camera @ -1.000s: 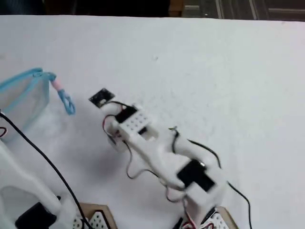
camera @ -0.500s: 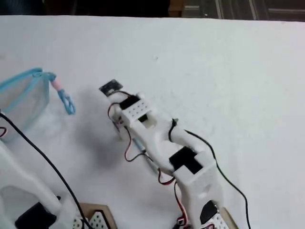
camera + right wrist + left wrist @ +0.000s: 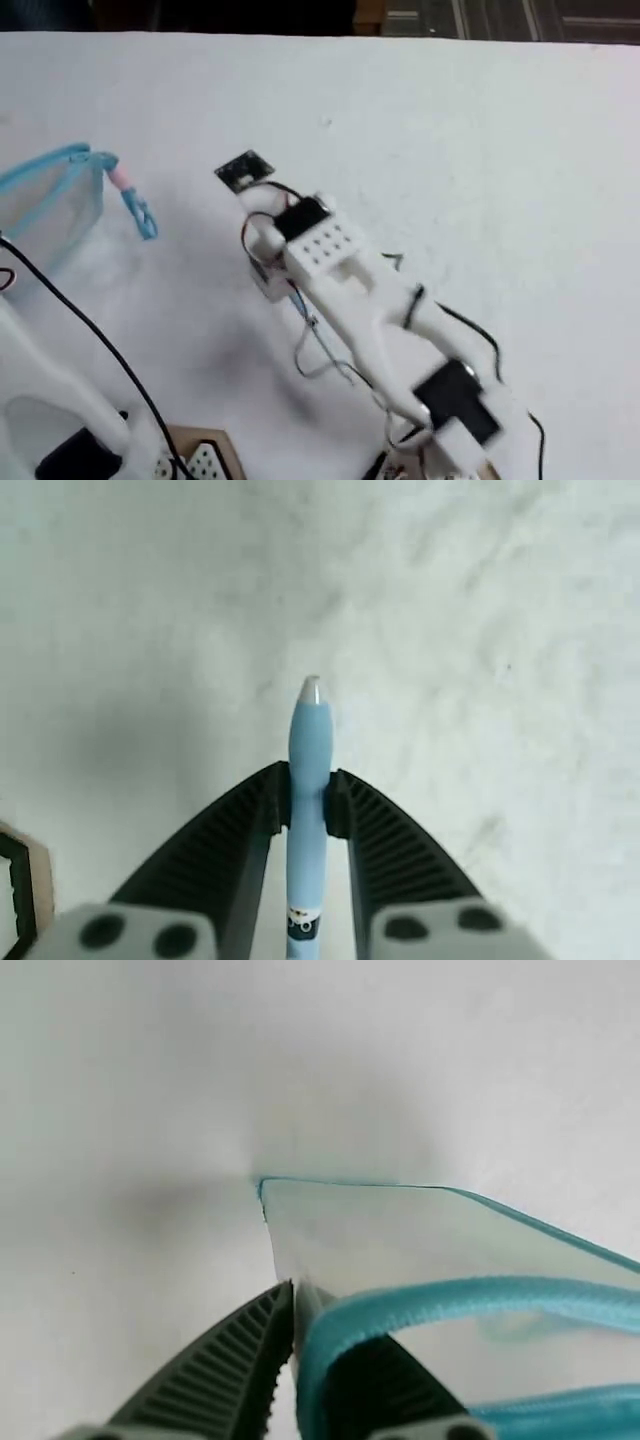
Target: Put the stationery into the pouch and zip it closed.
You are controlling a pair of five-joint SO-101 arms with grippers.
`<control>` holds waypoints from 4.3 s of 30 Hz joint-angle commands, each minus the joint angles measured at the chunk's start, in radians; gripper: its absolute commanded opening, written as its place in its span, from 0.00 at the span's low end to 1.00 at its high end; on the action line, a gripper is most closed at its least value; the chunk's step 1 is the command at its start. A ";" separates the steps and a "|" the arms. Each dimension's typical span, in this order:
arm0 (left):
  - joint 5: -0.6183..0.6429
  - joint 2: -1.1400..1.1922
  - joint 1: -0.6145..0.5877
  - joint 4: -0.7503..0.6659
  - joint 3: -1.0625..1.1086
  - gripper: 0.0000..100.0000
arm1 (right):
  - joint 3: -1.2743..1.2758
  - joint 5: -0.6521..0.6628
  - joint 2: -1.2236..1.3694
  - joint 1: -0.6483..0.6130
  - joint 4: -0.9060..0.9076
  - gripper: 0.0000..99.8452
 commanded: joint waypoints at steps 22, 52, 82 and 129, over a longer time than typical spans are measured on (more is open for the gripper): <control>0.003 -0.050 0.004 -0.014 -0.049 0.02 | 0.571 -0.044 -0.756 -0.193 -0.860 0.02; 0.003 -0.051 0.004 -0.040 0.002 0.02 | -0.477 -0.216 -0.087 -0.232 -1.323 0.02; 0.003 -0.054 0.004 -0.043 0.006 0.02 | 0.011 -0.077 -0.051 -0.438 -1.420 0.30; 0.166 -0.058 0.308 0.049 -0.417 0.02 | 0.319 -0.080 -0.366 0.048 -1.020 0.09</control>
